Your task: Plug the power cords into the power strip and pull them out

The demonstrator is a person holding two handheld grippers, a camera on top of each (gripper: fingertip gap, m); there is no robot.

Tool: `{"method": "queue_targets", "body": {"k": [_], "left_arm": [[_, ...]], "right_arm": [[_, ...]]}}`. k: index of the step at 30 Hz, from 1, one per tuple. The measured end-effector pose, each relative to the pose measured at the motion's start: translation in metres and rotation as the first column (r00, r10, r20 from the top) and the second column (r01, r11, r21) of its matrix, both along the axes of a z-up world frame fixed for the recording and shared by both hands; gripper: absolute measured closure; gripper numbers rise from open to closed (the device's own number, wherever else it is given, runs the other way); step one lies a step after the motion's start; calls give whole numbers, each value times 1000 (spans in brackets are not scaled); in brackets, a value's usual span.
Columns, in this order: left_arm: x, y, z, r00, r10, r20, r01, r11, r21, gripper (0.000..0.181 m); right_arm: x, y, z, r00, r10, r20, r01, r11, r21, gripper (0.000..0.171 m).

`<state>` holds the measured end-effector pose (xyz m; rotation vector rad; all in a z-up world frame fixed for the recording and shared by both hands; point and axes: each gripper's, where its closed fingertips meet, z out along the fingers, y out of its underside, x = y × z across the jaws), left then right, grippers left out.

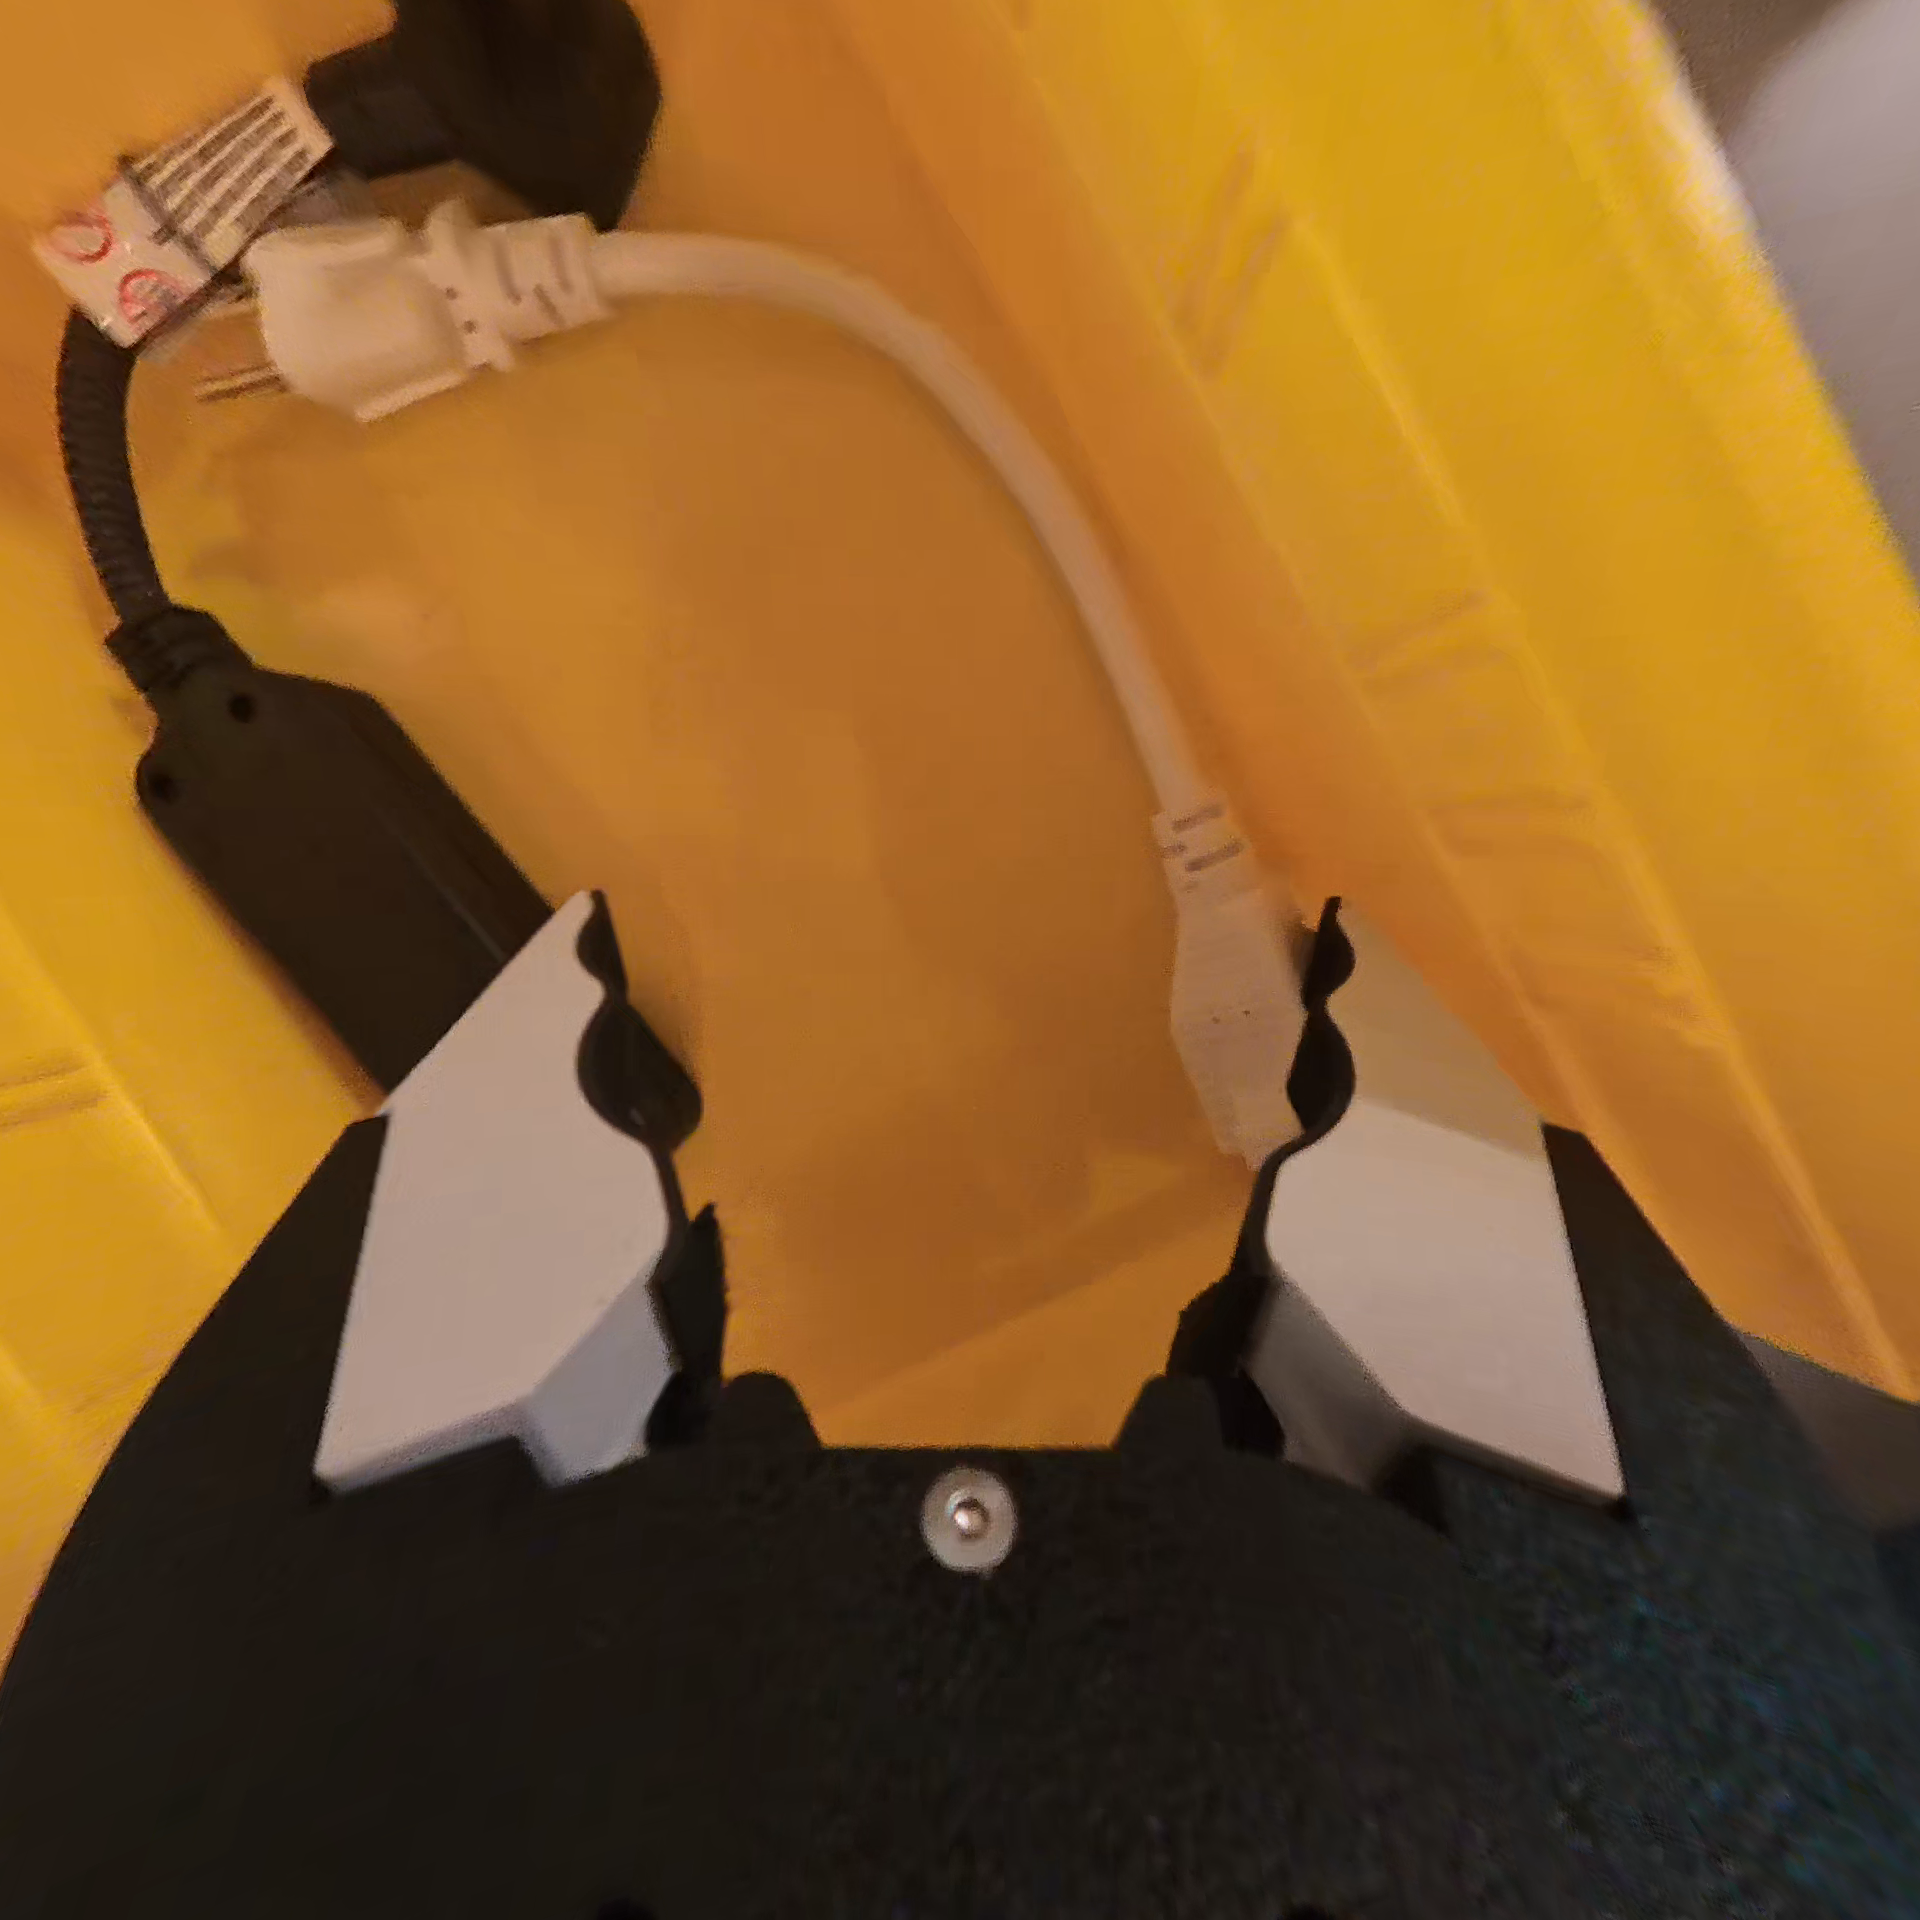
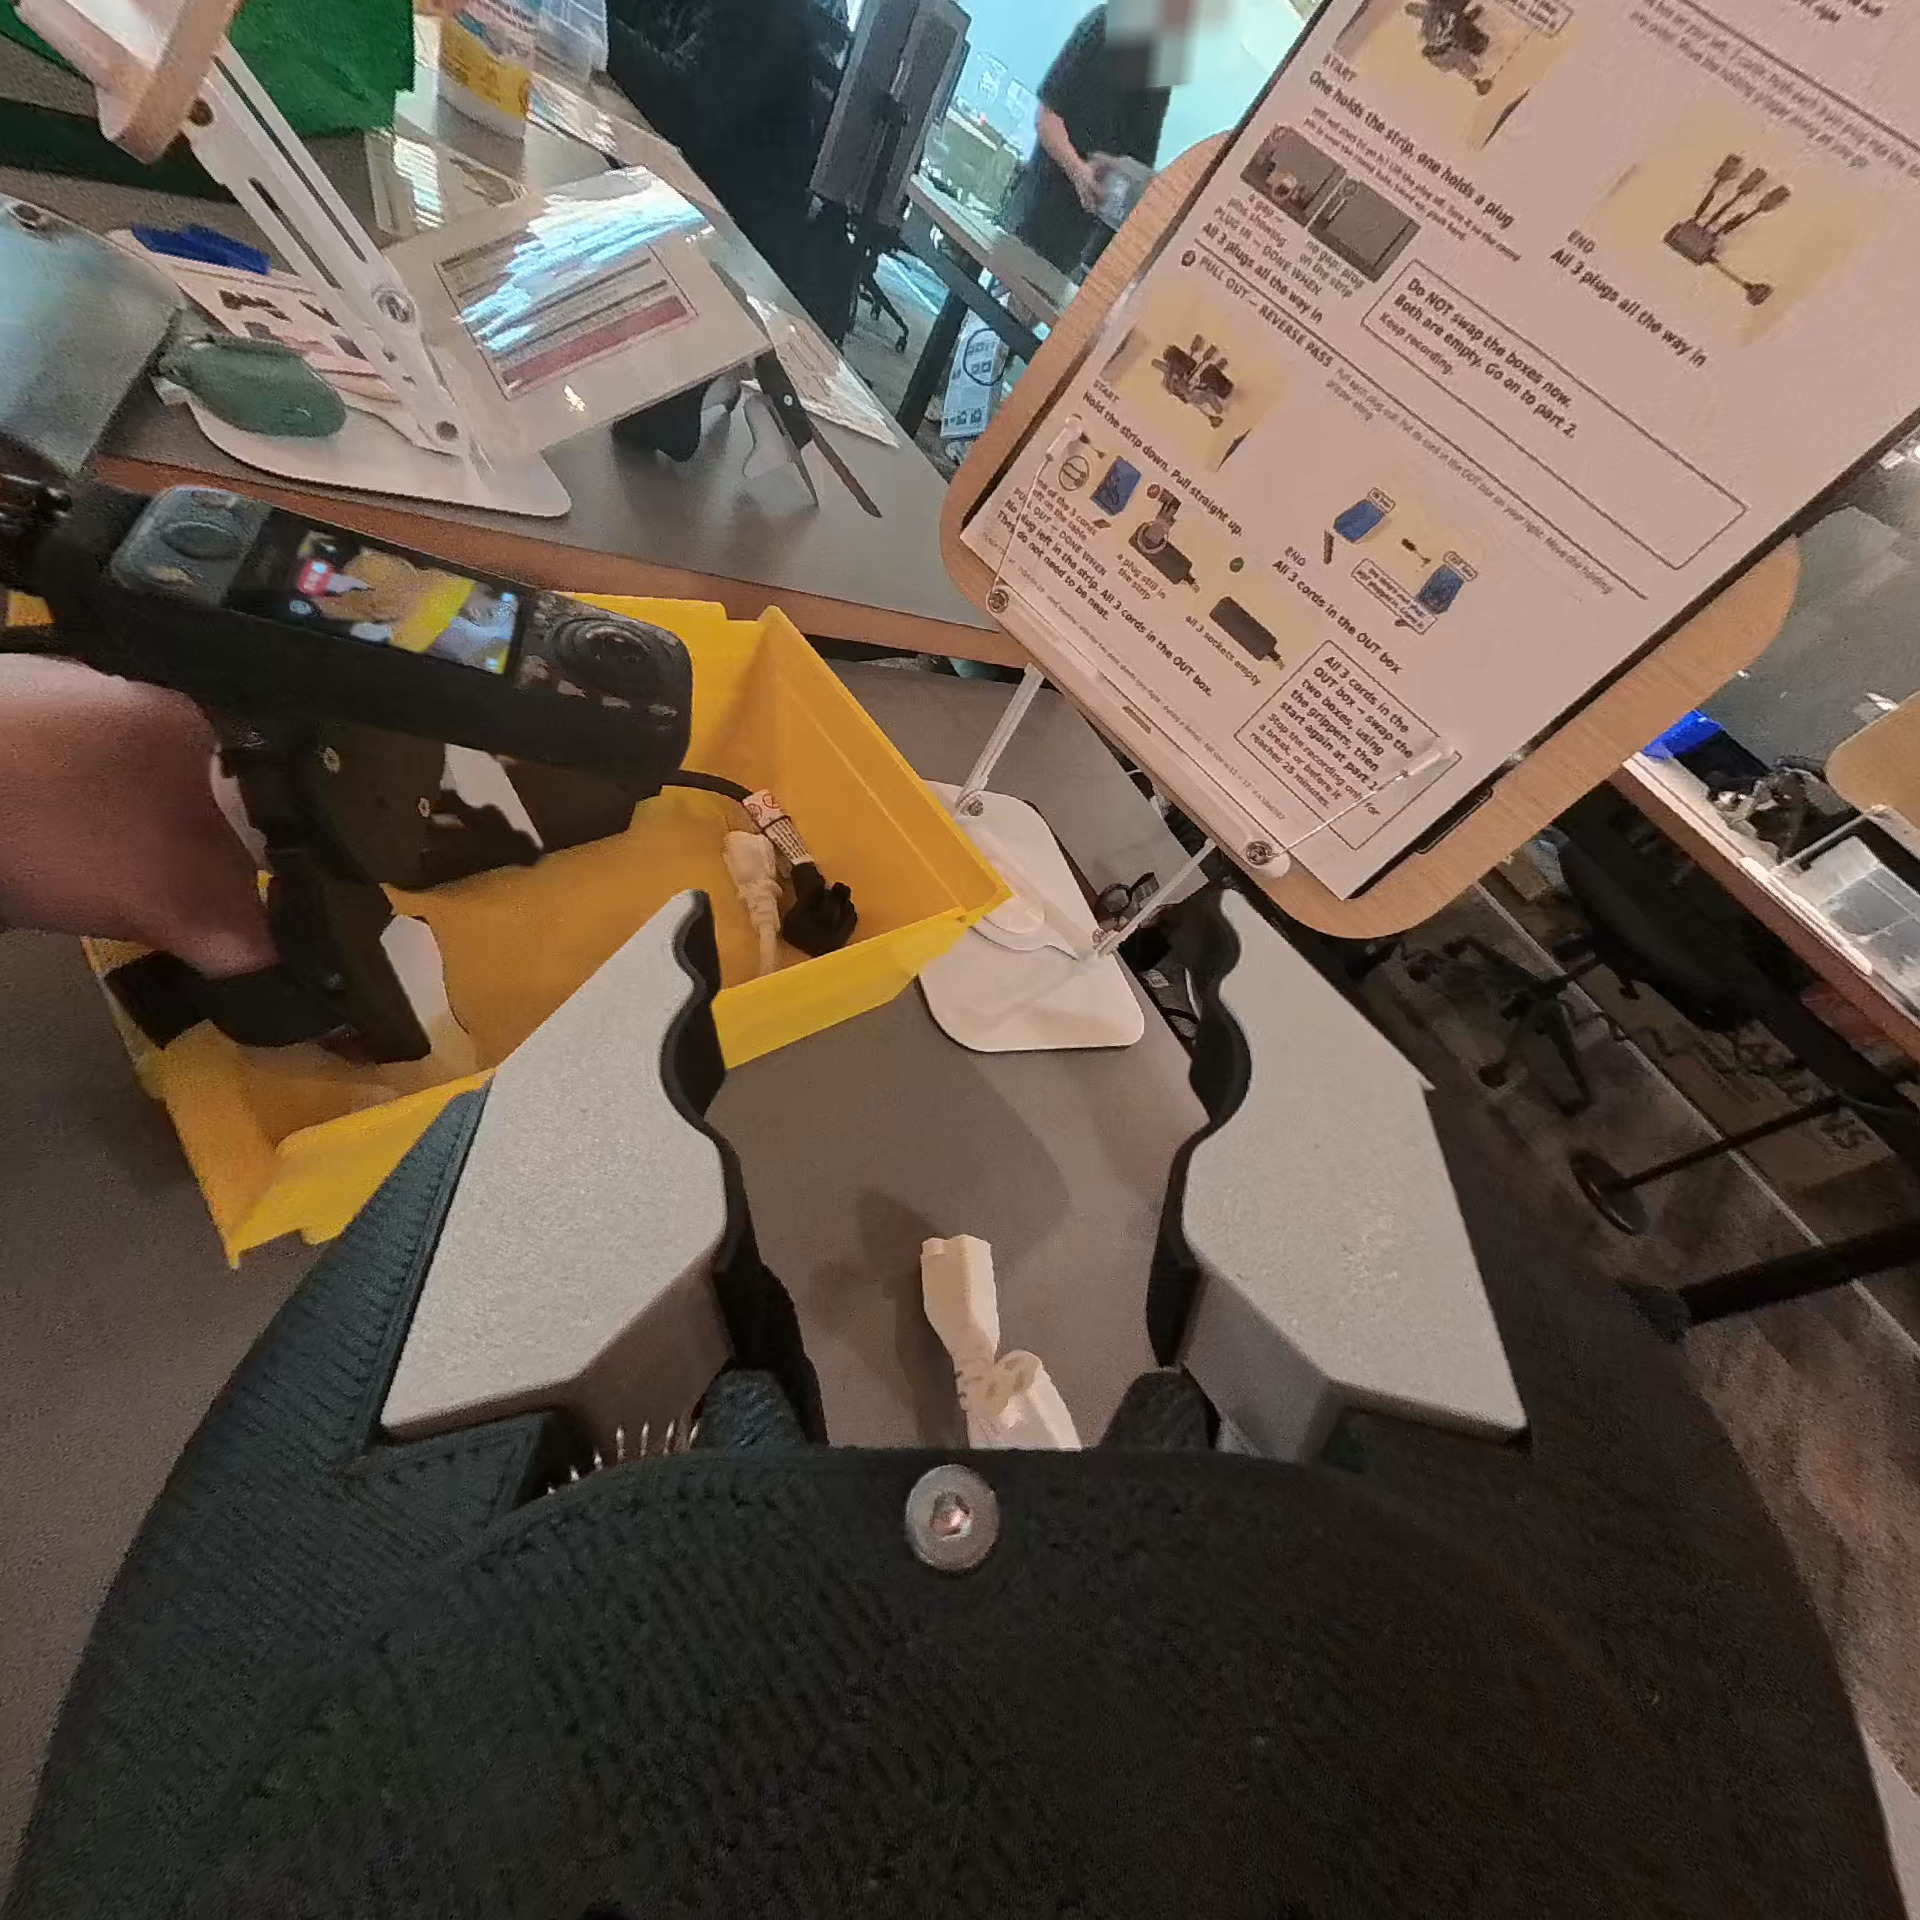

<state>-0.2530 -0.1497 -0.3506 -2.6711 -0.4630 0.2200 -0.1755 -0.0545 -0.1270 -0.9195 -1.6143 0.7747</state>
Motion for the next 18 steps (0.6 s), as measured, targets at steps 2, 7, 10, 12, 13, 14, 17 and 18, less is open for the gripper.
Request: {"method": "queue_targets", "body": {"k": [2, 7, 10, 12, 13, 14, 17, 18], "left_arm": [[-9, -2, -2, 998, 59, -7, -59, 998, 0, 52], [-38, -15, 8, 971, 164, -173, -172, 985, -31, 68], [-34, 12, 15, 983, 117, -143, -100, 987, 122, 103], [-31, 31, 17, 993, 103, -54, -87, 968, 235, 112], [-33, 35, 14, 994, 104, -33, -93, 966, 243, 112], [-35, 38, 9, 995, 99, -25, -90, 969, 228, 112], [-49, 48, -5, 991, 128, -47, -118, 978, 173, 114], [-56, 51, -5, 987, 149, -58, -137, 975, 173, 110]], "right_arm": [[1, 3, 2, 1000, 0, -5, 0, 1000, -7, 79], [4, 17, 7, 1000, -17, -18, 17, 1000, -21, 80], [5, 19, 10, 1000, -9, -26, 8, 999, -37, 80], [5, 19, 11, 1000, -1, -27, 0, 999, -46, 80], [5, 19, 11, 1000, 2, -28, -3, 999, -50, 80], [6, 20, 11, 1000, 5, -28, -7, 998, -54, 80], [6, 21, 12, 1000, 8, -30, -10, 998, -66, 80], [7, 21, 13, 999, 7, -32, -9, 998, -68, 80]]}}
